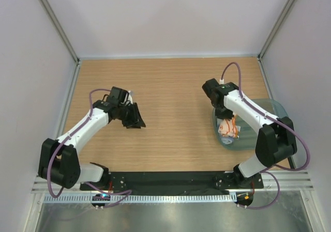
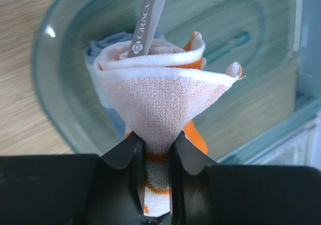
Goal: Roll the towels
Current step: Place the rolled towel into the container
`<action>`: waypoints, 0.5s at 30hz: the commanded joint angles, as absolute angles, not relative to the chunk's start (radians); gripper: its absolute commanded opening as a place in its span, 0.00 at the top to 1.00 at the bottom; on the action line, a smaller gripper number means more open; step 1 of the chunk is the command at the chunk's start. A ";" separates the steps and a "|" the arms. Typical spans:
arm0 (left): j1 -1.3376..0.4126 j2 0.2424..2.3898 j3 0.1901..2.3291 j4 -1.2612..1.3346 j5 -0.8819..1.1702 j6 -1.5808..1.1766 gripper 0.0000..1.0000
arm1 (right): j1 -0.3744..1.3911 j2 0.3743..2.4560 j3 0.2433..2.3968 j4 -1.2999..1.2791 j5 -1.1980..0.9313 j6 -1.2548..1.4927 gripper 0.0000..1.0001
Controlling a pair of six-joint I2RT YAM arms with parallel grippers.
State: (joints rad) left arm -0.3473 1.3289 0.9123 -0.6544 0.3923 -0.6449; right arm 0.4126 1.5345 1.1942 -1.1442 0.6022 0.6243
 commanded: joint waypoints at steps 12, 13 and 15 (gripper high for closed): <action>-0.337 1.289 0.930 -0.712 0.334 -0.609 0.71 | 0.449 1.627 1.178 -0.609 -0.235 0.652 0.99; -0.337 1.286 0.930 -0.712 0.333 -0.609 0.71 | 0.449 1.635 1.184 -0.565 -0.262 0.664 0.99; -0.334 1.284 0.928 -0.710 0.328 -0.612 0.71 | 0.449 1.660 1.193 -0.503 -0.346 0.698 0.99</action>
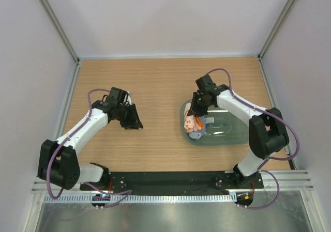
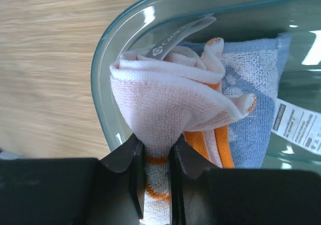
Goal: Roll the towels
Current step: Place the rolled towel into the container
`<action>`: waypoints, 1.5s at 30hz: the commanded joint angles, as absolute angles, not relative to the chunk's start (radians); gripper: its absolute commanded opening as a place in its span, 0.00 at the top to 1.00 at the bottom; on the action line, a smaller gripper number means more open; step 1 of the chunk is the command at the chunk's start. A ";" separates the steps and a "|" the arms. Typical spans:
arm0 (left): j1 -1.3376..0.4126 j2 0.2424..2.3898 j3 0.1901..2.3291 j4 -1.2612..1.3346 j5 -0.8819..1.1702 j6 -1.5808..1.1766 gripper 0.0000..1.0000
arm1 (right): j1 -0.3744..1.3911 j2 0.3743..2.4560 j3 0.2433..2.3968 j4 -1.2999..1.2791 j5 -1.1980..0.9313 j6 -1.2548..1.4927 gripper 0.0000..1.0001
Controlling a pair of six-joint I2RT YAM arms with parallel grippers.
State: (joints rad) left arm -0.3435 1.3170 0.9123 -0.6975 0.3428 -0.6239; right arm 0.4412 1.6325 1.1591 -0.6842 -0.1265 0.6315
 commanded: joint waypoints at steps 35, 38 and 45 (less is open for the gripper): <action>-0.327 1.319 0.942 -0.709 0.330 -0.606 0.74 | 0.077 1.480 0.617 0.313 -0.911 0.706 0.99; -0.327 1.327 0.943 -0.706 0.333 -0.609 0.74 | 0.075 1.564 0.653 0.224 -0.913 0.616 0.99; -0.328 1.338 0.940 -0.704 0.339 -0.609 0.75 | 0.074 1.654 0.732 -0.038 -0.690 0.439 0.99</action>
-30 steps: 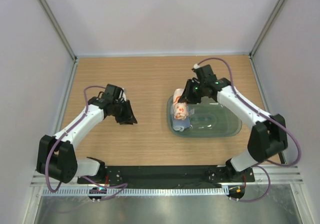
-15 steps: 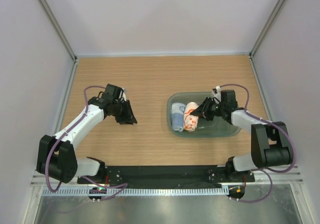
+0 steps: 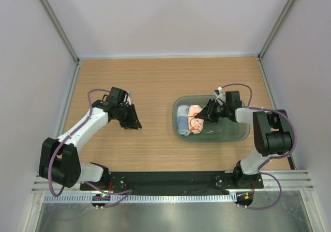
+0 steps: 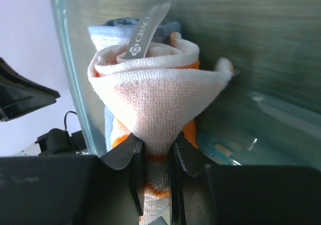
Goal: Roll the towels
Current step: Place the rolled towel into the container
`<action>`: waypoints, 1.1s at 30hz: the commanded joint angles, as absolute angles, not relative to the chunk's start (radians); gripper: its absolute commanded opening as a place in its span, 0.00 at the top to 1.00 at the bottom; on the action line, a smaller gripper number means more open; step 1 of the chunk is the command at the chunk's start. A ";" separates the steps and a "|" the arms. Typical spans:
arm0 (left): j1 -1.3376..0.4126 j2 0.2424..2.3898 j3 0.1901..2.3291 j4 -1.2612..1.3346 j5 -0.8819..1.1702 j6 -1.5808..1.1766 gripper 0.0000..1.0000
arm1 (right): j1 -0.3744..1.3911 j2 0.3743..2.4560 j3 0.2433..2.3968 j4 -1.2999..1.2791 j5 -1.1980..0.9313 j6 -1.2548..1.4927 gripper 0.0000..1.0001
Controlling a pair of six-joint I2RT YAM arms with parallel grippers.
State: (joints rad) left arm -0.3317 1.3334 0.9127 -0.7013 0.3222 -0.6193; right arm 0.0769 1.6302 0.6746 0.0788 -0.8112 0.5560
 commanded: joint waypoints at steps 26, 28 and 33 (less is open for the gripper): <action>-0.328 1.341 0.931 -0.704 0.347 -0.609 0.75 | 0.274 1.488 1.000 -0.466 -0.207 0.276 0.28; -0.327 1.333 0.930 -0.710 0.339 -0.607 0.75 | 0.293 1.488 1.066 -0.546 -0.138 0.270 0.17; -0.327 1.318 0.928 -0.729 0.331 -0.598 0.75 | 0.310 1.511 1.155 -0.698 -0.005 0.261 0.09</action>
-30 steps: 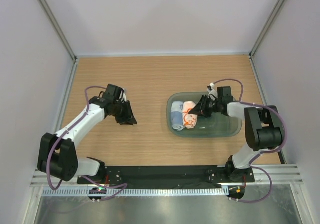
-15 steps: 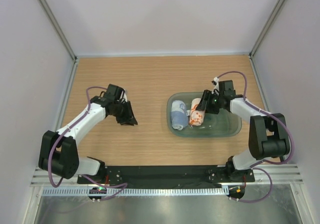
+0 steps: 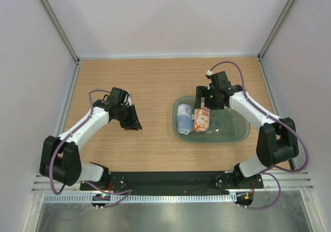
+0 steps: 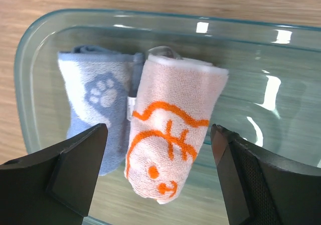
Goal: Roll the towels
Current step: Place the rolled towel into the container
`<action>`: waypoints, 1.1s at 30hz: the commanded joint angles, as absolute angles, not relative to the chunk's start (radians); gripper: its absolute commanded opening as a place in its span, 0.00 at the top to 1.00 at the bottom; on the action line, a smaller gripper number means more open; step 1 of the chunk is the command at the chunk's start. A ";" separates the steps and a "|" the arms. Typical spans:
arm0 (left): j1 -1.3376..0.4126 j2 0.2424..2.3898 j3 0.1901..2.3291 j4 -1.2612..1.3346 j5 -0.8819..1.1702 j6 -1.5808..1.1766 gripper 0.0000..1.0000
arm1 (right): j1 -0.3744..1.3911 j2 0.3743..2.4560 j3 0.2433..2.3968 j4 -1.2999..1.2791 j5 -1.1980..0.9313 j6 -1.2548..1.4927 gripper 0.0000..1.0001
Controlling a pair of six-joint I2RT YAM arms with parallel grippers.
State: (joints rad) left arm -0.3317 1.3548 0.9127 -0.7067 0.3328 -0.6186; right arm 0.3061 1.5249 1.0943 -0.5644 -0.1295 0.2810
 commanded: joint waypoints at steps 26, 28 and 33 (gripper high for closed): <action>-0.264 1.129 0.968 -0.821 0.160 -0.546 0.73 | 0.811 1.953 1.535 -0.615 0.029 0.529 0.24; -0.264 1.134 0.965 -0.819 0.158 -0.546 0.74 | 0.807 1.956 1.543 -0.675 0.101 0.519 0.23; -0.264 1.143 0.966 -0.819 0.155 -0.546 0.74 | 0.730 1.928 1.476 -0.739 0.149 0.502 0.21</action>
